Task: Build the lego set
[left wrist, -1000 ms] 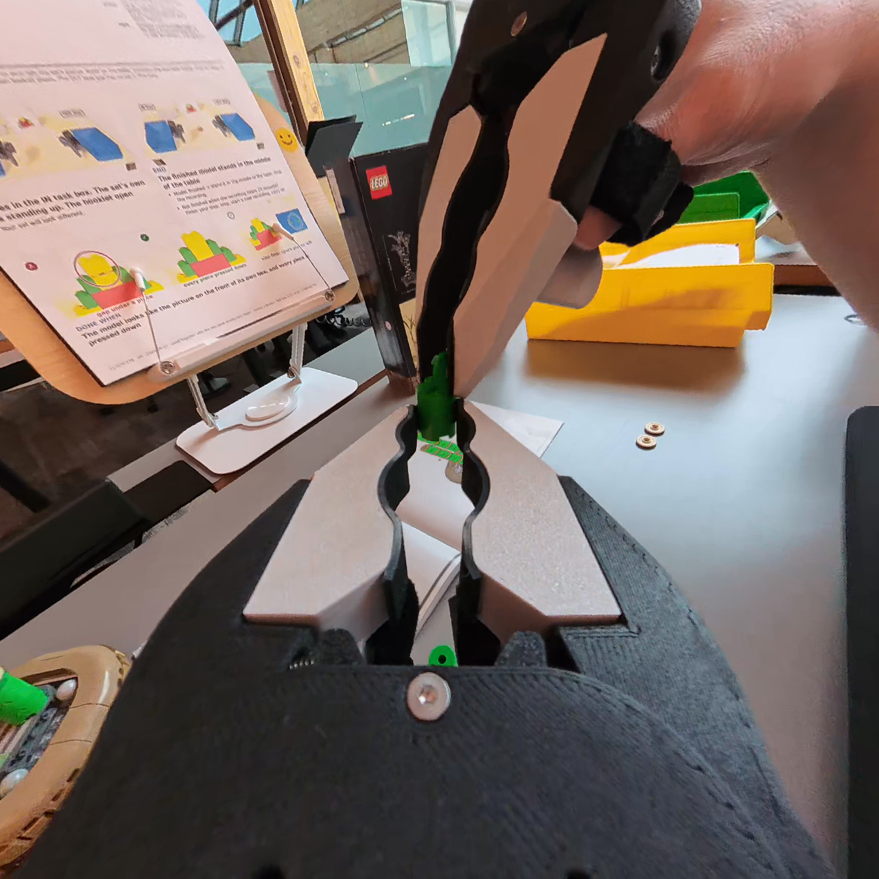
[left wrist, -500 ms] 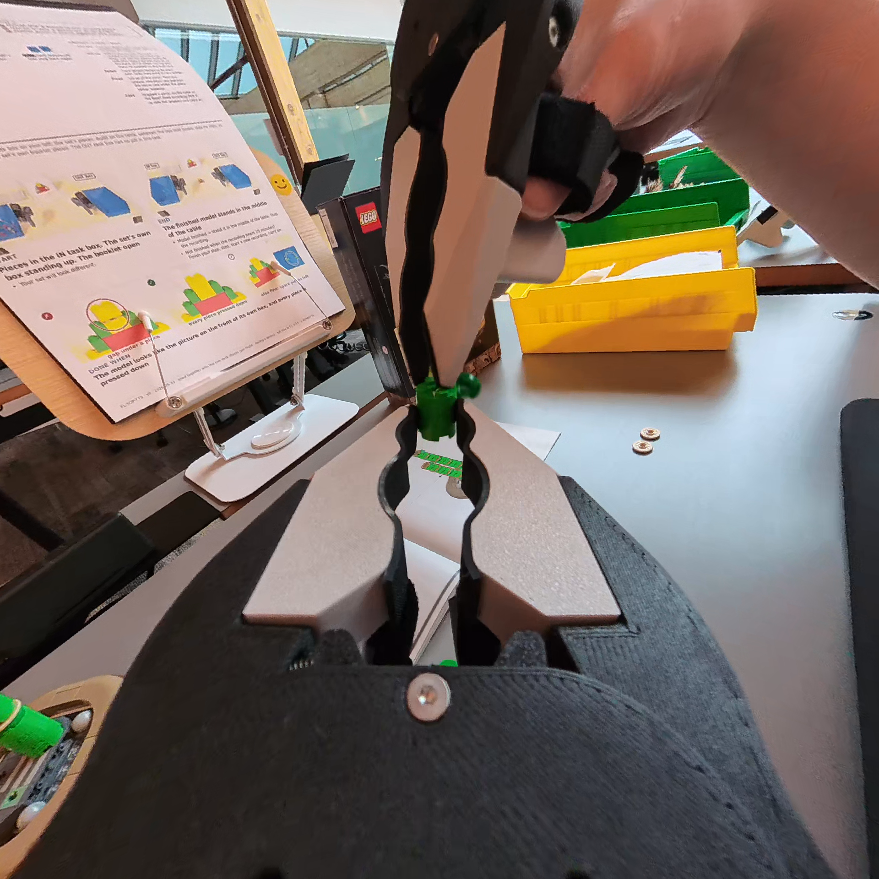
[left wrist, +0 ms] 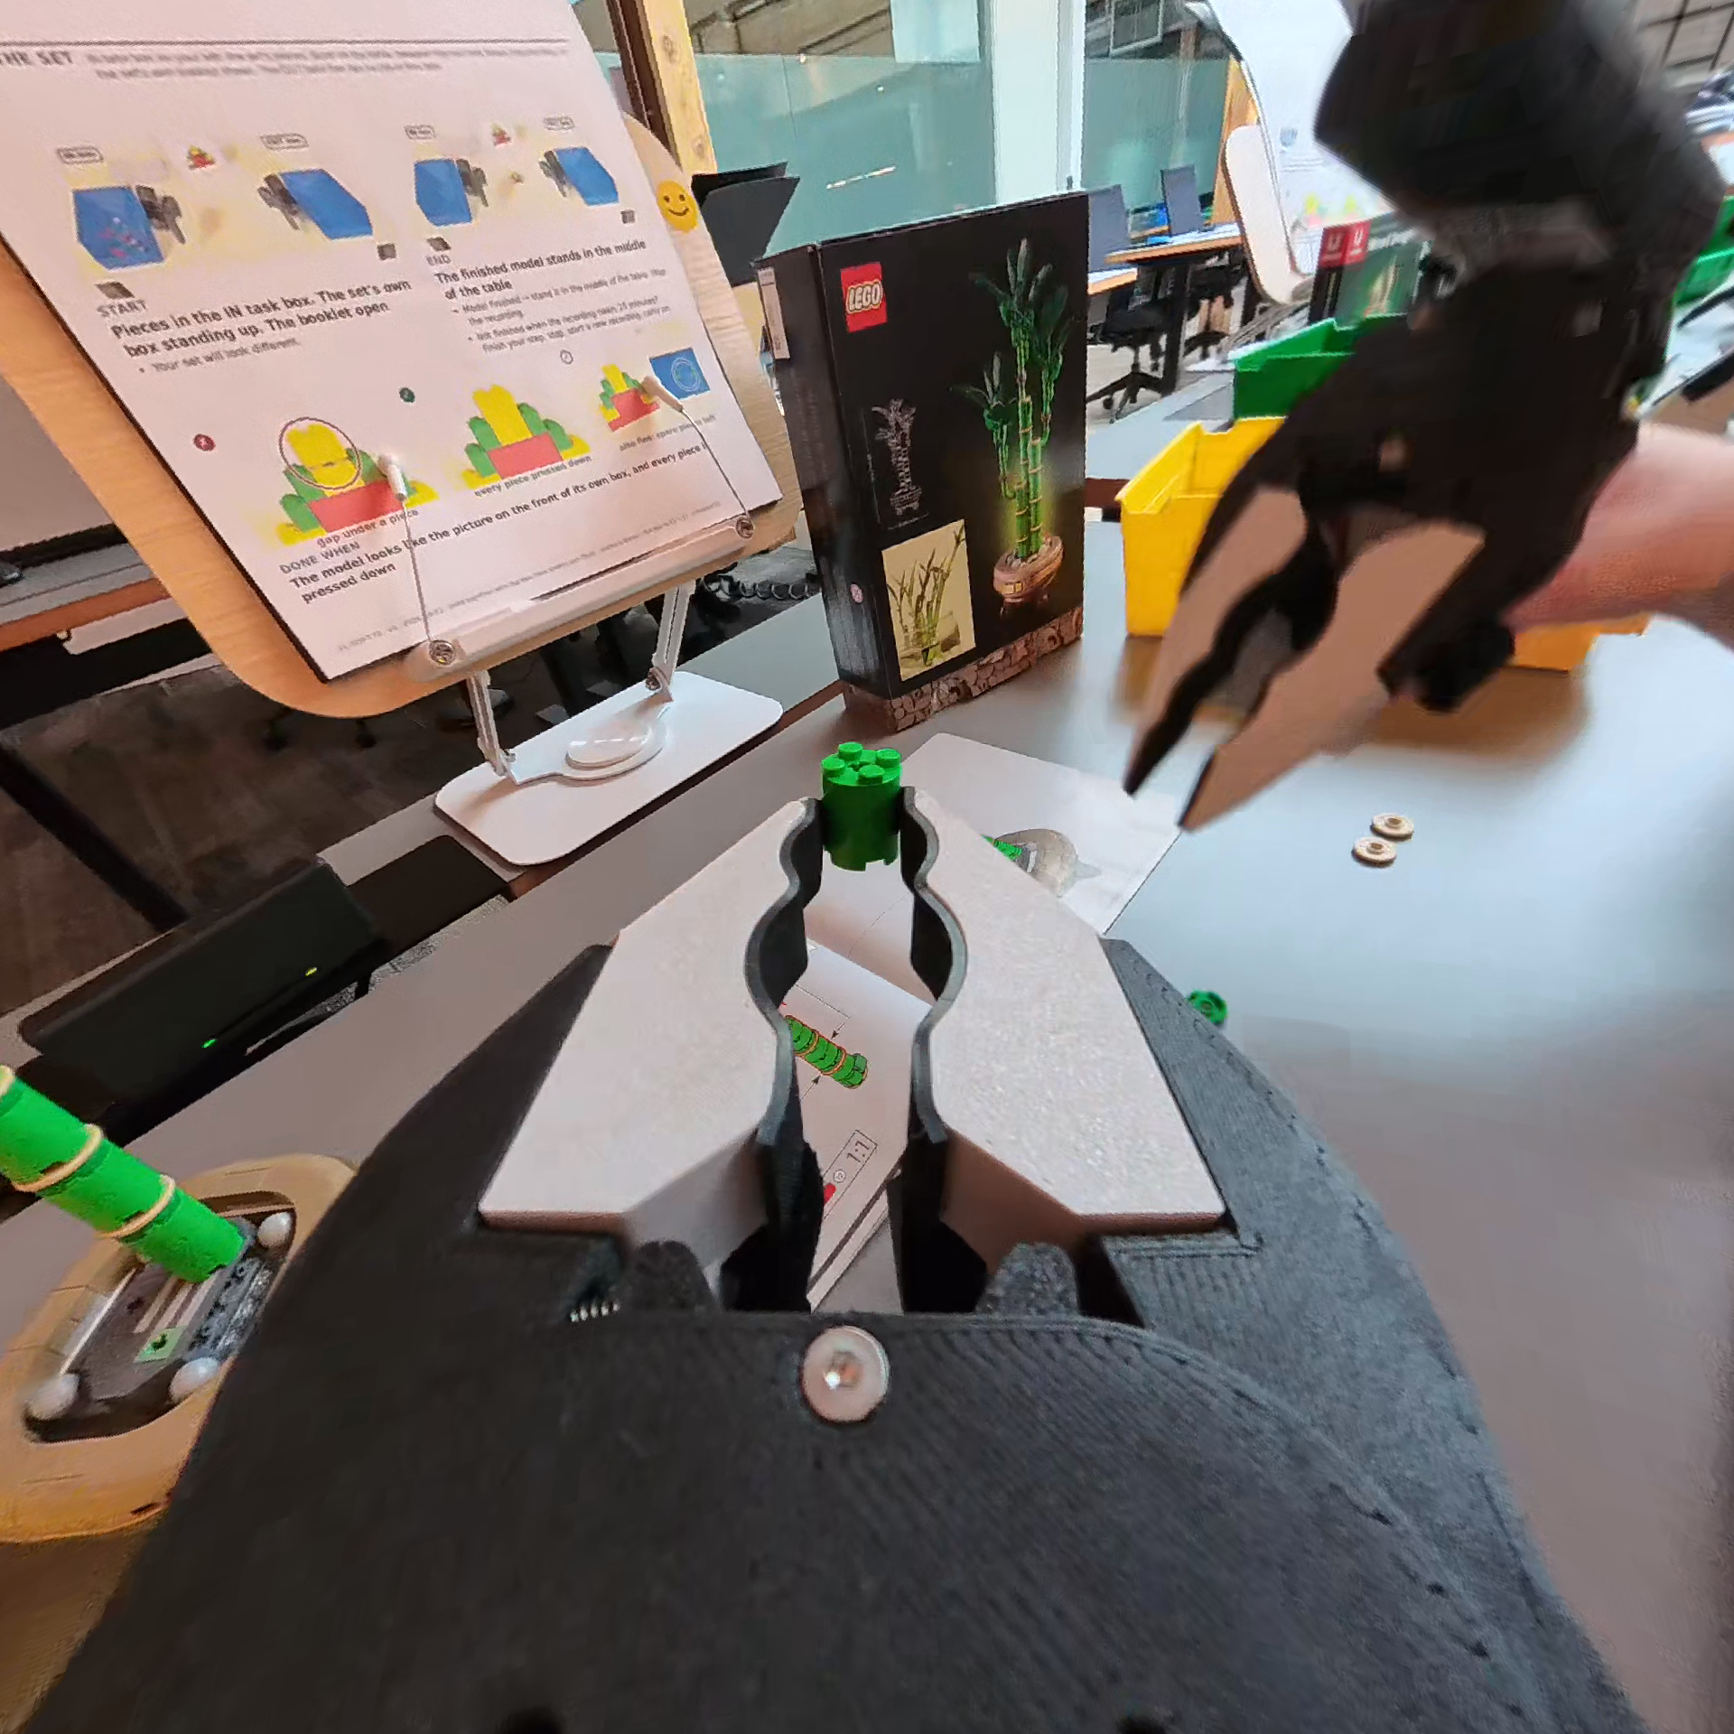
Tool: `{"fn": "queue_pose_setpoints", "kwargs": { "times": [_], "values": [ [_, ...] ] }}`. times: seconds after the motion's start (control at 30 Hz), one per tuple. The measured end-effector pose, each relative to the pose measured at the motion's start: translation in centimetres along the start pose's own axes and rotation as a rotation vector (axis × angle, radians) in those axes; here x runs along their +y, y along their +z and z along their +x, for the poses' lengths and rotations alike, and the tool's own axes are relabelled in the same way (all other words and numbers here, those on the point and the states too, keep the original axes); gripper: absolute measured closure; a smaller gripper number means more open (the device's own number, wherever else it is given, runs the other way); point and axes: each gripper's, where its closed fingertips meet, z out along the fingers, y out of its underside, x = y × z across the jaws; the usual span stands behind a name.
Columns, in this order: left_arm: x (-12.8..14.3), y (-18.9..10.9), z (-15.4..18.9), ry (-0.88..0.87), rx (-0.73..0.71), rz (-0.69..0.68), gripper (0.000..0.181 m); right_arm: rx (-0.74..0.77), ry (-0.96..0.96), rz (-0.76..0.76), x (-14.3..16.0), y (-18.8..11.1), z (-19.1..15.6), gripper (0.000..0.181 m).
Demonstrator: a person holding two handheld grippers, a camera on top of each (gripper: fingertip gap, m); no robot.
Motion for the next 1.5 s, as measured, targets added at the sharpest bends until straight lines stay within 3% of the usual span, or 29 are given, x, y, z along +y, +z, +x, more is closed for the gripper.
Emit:
{"fn": "queue_pose_setpoints", "kwargs": {
  "times": [0.07,0.17,0.47,0.63,0.73,0.9,0.97,1.13,1.5],
  "values": [
    [0.0,0.0,0.0,-0.004,0.002,0.0,0.167,0.0,0.0,-0.029,3.4,0.7,-0.6,0.161],
    [0.2,0.2,0.3,-0.003,0.011,-0.008,0.167,-0.031,0.042,-0.018,5.9,1.9,-1.8,0.16],
    [1.4,1.2,1.7,0.053,0.044,-0.065,0.167,-0.102,0.042,-0.094,7.4,4.7,-1.9,0.156],
    [1.3,1.2,1.8,0.056,0.051,-0.067,0.167,-0.125,0.081,-0.096,7.4,5.0,-2.1,0.169],
    [1.3,1.1,1.7,0.055,0.047,-0.065,0.167,-0.069,-0.031,-0.131,7.2,4.4,-2.1,0.181],
    [0.8,0.6,0.8,0.031,0.03,-0.042,0.167,0.112,-0.508,-0.354,8.0,1.8,-1.2,0.181],
    [0.6,0.3,0.5,0.019,0.027,-0.038,0.167,0.092,-0.46,-0.392,8.3,1.8,-1.1,0.176],
    [-0.1,-0.2,0.3,0.019,0.019,-0.009,0.167,-0.075,-0.153,-0.188,6.3,3.5,-3.0,0.155],
    [-0.1,-0.2,0.4,0.021,0.027,-0.012,0.167,-0.12,-0.027,-0.198,7.8,4.7,-3.3,0.17]
  ]
}}
